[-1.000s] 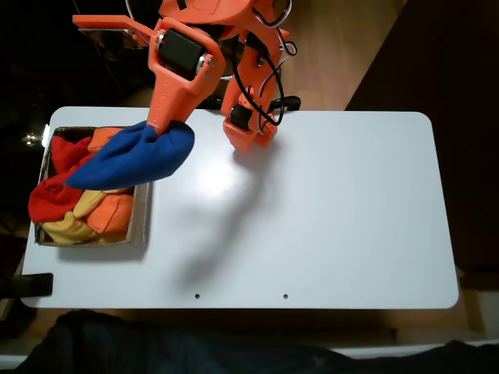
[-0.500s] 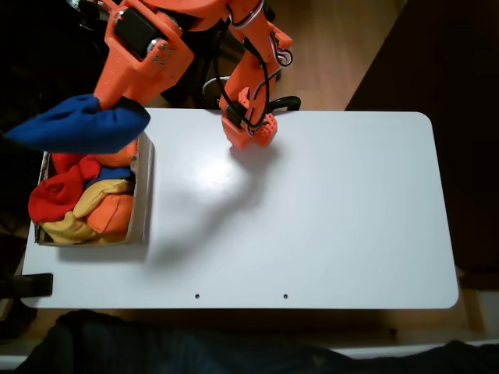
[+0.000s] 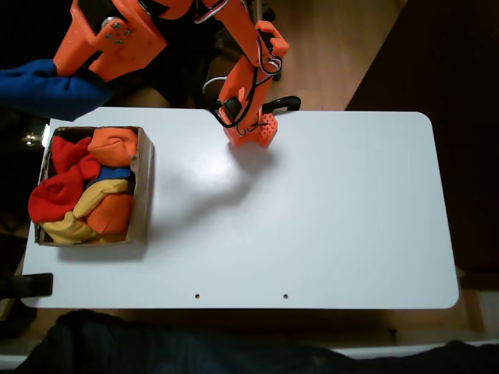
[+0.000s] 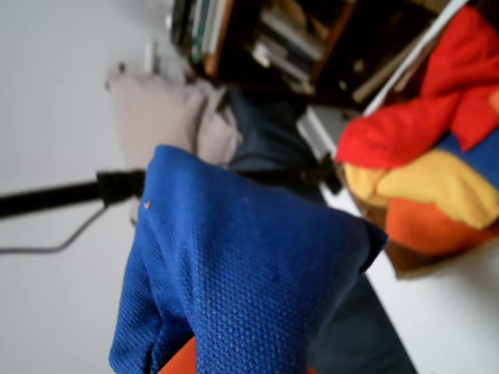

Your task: Grasp a bag and put it in the box.

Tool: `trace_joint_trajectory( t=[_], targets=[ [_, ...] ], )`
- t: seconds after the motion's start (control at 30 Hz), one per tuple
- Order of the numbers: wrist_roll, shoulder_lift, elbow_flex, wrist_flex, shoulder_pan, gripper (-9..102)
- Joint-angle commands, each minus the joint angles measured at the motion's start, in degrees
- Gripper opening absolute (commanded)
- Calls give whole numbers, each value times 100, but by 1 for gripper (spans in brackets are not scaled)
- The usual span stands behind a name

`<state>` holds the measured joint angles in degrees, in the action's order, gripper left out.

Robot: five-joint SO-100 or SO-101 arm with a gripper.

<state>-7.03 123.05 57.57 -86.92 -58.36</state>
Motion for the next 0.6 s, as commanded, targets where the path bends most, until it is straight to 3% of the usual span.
trace_joint_trajectory(
  t=[0.0, 0.57],
  targets=[
    [-9, -70, -492, 62, -229, 0],
    [-44, -1318, -1099, 501, -896, 0]
  ],
)
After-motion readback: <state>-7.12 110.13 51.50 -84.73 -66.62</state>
